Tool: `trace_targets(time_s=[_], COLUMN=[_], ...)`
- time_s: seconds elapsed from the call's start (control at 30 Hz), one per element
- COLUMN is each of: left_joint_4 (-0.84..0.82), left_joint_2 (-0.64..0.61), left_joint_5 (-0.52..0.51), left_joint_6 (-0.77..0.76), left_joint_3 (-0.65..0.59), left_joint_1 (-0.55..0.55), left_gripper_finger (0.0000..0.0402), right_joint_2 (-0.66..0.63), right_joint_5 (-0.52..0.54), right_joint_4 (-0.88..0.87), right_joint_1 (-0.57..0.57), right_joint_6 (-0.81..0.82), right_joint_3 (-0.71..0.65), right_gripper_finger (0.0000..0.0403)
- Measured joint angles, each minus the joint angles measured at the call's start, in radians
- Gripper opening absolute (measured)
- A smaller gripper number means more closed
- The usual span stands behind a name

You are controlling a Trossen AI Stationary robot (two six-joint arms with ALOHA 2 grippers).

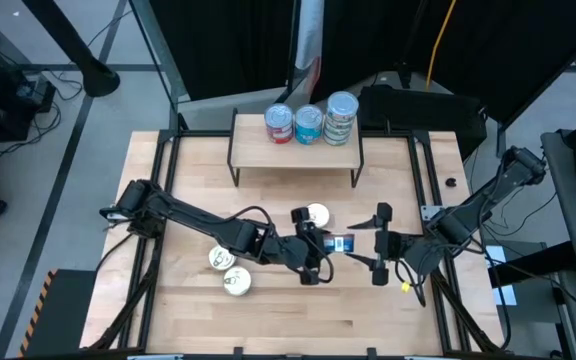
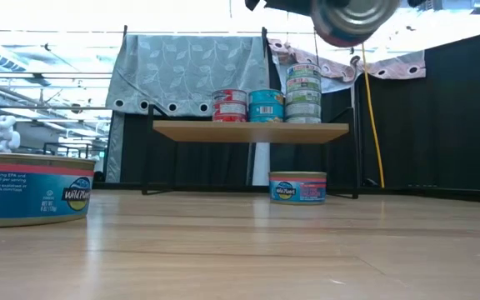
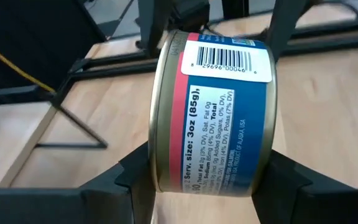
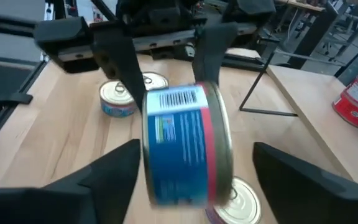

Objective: Stack canned seafood by type on shelf
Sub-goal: Put the blue pink tuna can on the shelf

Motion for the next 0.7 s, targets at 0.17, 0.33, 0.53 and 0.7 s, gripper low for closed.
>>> trace_targets(time_s=[0.17, 0.33, 0.53, 0.7], left_joint_4=[-0.088, -0.166, -0.218, -0.355], left_joint_2=[-0.053, -0.112, -0.172, -0.238], left_joint_5=[-0.015, -0.116, -0.435, -0.598], left_joint_6=[-0.005, 0.033, 0.180, 0.203], left_joint_3=[0.000, 0.000, 0.000, 0.000], left_joint_1=[-0.029, -0.075, -0.115, -0.080], left_gripper_finger=[0.0198, 0.0199, 0.0199, 0.0198], right_joint_2=[-0.042, -0.089, -0.121, -0.121], right_joint_5=[0.064, 0.133, 0.148, 0.144], right_joint_4=[-0.003, -0.037, -0.163, -0.224], right_joint_1=[0.033, 0.082, 0.105, 0.105], right_joint_6=[0.001, 0.029, 0.159, 0.213], right_joint_3=[0.000, 0.000, 0.000, 0.000], right_gripper_finger=[0.0332, 0.0334, 0.0332, 0.0331])
